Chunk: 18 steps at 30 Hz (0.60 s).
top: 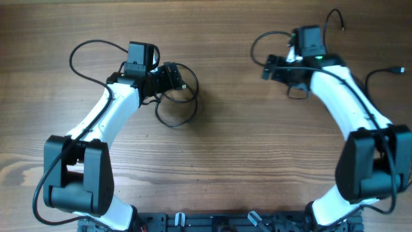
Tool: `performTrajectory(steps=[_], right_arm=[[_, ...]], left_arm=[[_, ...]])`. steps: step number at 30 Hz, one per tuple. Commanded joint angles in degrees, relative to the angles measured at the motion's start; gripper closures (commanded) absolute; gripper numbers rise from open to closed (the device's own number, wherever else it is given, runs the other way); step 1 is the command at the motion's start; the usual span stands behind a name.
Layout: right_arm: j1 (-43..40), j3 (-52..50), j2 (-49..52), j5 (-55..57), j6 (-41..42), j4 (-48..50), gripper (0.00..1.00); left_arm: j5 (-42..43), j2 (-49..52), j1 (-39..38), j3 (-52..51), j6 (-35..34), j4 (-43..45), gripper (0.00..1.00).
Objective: Untangle cables
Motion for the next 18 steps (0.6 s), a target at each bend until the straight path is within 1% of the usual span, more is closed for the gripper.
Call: performTrajectory(steps=[1,3,4,6,9,12,18], right_arm=[[5.03,1.07,3.74,-1.64,4.48,1.68,0.00],[9.18,1.07,5.53,-3.45,4.46,3.82,0.00],[11.47,1.07,6.51,-3.98,4.44,5.16,0.00],[14.38,1.07,7.65,-3.98,4.48,6.97,0.00],[17.84,1.07,8.46,-3.98,4.57,8.81,0.01],[20.85,1.07,9.53,-3.96,6.64,10.51,0.00],[26.69,1.07,12.76,-3.93,9.70,16.41,0.00]], left_arm=[[-5.16,0.63,0.28,-0.44,2.91,-0.17,0.00],[-5.18,0.63,0.39,-0.44,2.62,-0.15,0.00],[-5.18,0.61,1.31,-0.42,-0.07,-0.17,0.00],[-5.09,0.61,3.21,-0.42,-2.12,-0.24,0.00],[-1.79,0.61,5.95,-0.42,-3.78,-0.48,0.00],[3.08,0.63,8.41,-0.42,-4.74,-0.59,0.00],[3.91,0.63,10.67,-0.44,-5.11,-1.03,0.00]])
